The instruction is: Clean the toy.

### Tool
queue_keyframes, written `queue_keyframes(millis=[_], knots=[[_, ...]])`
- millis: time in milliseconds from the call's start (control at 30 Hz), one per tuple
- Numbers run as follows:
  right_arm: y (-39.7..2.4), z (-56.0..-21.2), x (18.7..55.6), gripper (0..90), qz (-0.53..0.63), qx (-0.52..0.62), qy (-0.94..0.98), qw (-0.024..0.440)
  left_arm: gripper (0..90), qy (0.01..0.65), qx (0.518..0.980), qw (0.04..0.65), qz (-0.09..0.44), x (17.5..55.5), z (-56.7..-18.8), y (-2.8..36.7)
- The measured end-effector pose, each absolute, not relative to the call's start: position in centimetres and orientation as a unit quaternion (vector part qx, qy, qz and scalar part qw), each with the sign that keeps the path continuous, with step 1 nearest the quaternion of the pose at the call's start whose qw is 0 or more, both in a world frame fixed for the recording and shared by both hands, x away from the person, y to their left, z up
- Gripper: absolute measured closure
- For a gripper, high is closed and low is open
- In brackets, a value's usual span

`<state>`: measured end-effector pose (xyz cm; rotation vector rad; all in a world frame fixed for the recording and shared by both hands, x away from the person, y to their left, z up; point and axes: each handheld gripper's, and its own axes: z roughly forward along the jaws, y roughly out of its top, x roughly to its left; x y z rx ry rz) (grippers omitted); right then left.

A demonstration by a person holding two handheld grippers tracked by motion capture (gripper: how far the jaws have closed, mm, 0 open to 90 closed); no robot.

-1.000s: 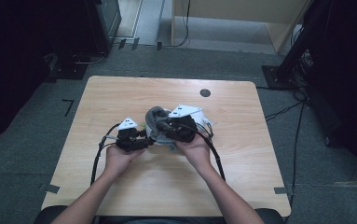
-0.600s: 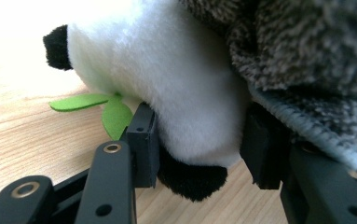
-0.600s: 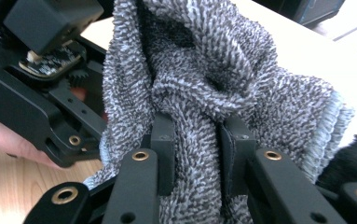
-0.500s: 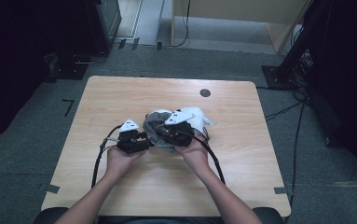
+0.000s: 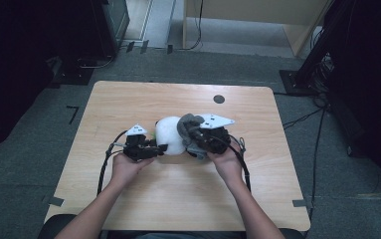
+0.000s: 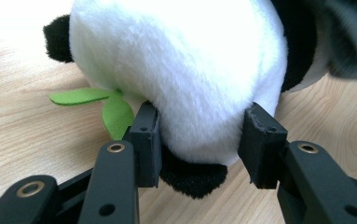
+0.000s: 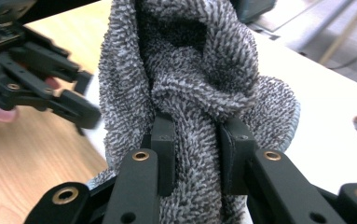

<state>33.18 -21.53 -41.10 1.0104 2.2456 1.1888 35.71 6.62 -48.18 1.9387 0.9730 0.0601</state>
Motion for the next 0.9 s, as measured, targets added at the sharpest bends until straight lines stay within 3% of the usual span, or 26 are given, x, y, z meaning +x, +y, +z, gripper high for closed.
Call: queue_keyframes(millis=[233,367,567,667,900], knots=[[-26.4,-41.3,32.9,72.1,0.425,0.424,0.769,0.219,54.7,0.394,0.794,0.463,0.016,36.1,-48.1,6.7],[-28.2,-42.6,33.0,71.9,0.445,0.453,0.75,0.184,54.5,0.394,0.795,0.462,0.018,36.1,-48.0,6.7],[-29.3,-44.3,33.2,73.0,0.397,0.48,0.759,0.187,54.3,0.398,0.792,0.463,0.014,36.2,-48.1,6.9],[-29.8,-45.5,33.8,73.7,0.391,0.494,0.761,0.154,54.1,0.398,0.792,0.463,0.014,36.2,-48.1,7.0],[-31.1,-42.8,33.4,73.9,0.452,0.49,0.729,0.155,53.9,0.399,0.791,0.464,0.018,36.1,-48.0,6.8]])
